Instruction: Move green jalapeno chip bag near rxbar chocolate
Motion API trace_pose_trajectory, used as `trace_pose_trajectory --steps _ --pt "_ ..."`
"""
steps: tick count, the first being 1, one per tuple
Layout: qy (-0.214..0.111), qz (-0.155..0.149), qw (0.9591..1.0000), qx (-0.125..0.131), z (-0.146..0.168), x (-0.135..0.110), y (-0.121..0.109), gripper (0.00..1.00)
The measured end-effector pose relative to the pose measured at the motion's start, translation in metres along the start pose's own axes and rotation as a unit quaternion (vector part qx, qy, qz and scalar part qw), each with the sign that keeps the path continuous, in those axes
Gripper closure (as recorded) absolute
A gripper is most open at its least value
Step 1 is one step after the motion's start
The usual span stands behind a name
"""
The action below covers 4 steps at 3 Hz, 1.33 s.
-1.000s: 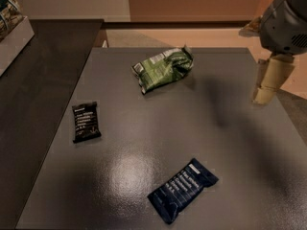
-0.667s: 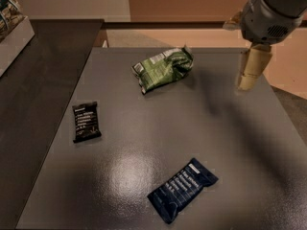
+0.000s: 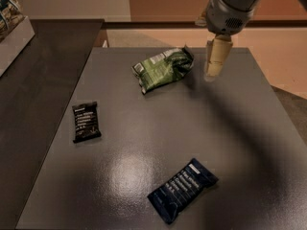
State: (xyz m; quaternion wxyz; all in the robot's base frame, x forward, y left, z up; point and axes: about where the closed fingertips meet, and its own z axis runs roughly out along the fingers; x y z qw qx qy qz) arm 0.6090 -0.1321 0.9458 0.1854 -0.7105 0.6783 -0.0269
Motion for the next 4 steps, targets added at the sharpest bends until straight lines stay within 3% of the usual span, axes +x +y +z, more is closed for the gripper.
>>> trace_pose_trajectory --steps 2,4 --pt "0.014 -0.026 0.9993 -0.024 0.057 -0.027 -0.041 0.0" --pt "0.031 -0.042 0.9966 -0.064 0.108 -0.046 -0.055 0.0"
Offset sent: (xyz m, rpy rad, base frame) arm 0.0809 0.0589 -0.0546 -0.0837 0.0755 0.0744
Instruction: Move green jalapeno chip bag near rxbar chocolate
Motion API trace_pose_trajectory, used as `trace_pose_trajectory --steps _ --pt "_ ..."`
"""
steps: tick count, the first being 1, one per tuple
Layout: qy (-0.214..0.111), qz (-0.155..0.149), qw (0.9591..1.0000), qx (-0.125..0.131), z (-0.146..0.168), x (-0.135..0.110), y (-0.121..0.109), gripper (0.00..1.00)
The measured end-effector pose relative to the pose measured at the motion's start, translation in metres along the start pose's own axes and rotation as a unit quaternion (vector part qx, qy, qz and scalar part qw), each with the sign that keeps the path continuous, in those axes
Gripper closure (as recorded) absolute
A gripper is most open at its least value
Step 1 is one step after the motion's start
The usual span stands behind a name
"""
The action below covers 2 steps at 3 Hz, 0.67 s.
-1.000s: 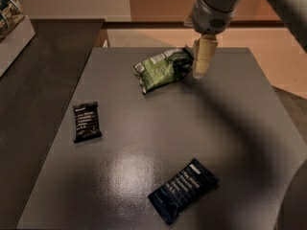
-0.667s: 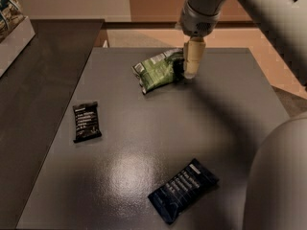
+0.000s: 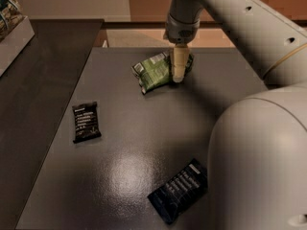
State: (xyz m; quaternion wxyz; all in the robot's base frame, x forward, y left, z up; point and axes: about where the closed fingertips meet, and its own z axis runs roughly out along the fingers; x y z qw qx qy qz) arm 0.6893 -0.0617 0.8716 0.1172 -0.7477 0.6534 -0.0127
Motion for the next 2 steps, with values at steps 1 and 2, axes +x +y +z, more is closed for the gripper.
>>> trace_pose_trajectory --steps 1,2 --pt "0.008 -0.004 0.9999 -0.013 0.0125 -0.0045 -0.0036 0.18" --pt "0.011 -0.008 0.9998 -0.017 0.0146 -0.0088 -0.0053 0.42"
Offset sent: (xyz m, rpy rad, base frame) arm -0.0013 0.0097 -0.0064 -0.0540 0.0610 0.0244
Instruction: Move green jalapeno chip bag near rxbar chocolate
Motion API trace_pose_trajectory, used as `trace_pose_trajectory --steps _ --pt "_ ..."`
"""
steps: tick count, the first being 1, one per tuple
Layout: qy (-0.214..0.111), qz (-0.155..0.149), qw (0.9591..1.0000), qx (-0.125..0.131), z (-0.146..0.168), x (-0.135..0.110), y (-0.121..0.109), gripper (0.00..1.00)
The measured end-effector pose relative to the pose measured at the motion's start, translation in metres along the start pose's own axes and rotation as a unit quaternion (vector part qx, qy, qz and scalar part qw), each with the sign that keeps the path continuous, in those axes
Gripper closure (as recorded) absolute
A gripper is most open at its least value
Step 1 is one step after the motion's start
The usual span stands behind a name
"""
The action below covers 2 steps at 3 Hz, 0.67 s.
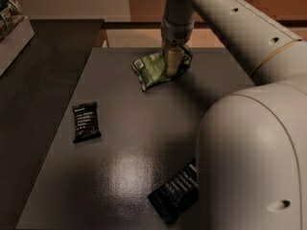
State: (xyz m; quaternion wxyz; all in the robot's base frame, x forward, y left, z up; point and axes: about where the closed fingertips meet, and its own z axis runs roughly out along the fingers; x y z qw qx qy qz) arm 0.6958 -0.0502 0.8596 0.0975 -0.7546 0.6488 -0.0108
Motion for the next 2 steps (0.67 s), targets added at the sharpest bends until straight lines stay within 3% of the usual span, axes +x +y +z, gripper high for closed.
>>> trace_pose_trajectory --steps 2 --pt "-0.008 -0.014 0.9998 0.01 -0.019 -0.014 0.006 0.88"
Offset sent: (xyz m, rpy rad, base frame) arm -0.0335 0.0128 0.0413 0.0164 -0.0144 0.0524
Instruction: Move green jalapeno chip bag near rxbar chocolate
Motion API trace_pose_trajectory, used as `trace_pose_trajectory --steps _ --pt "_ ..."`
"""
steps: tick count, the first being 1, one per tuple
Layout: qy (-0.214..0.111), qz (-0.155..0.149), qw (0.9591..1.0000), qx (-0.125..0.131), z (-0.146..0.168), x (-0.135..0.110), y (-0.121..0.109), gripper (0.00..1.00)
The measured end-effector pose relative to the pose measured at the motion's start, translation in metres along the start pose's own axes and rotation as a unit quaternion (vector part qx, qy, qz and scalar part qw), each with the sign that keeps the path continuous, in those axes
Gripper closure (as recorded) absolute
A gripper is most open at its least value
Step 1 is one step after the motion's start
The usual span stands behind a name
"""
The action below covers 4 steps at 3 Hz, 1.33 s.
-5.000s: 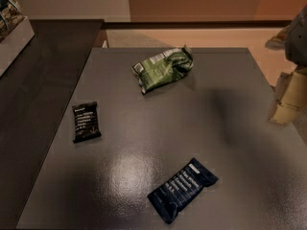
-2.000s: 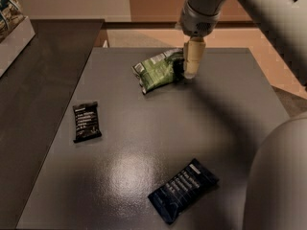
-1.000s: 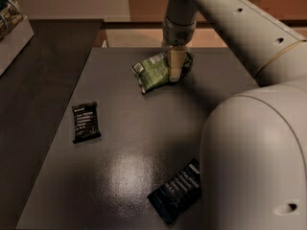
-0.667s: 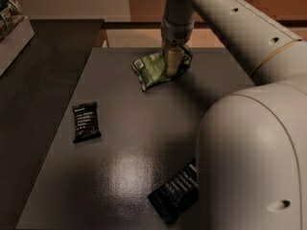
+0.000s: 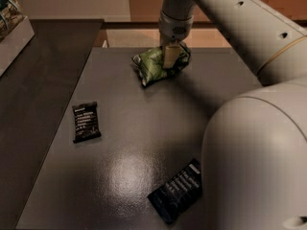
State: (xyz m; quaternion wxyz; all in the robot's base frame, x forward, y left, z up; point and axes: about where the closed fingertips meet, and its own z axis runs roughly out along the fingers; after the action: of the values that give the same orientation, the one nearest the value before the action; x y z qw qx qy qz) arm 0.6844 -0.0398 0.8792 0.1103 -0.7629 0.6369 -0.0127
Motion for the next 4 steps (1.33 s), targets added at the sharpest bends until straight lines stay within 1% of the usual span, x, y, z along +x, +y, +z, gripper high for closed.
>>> trace_pose_trajectory --steps 1,2,3,4 --pt "-0.012 -0.015 0.9998 0.003 -0.018 -0.02 0.013 1.0" --pt "-0.032 -0.036 0.9988 -0.004 -0.035 -0.046 0.037 1.0" --pt "-0.049 -0.067 0.9964 -0.019 -0.043 -0.072 0.068 1.0" --pt "-0.07 -0.103 0.9916 -0.036 -0.042 -0.096 0.099 1.0"
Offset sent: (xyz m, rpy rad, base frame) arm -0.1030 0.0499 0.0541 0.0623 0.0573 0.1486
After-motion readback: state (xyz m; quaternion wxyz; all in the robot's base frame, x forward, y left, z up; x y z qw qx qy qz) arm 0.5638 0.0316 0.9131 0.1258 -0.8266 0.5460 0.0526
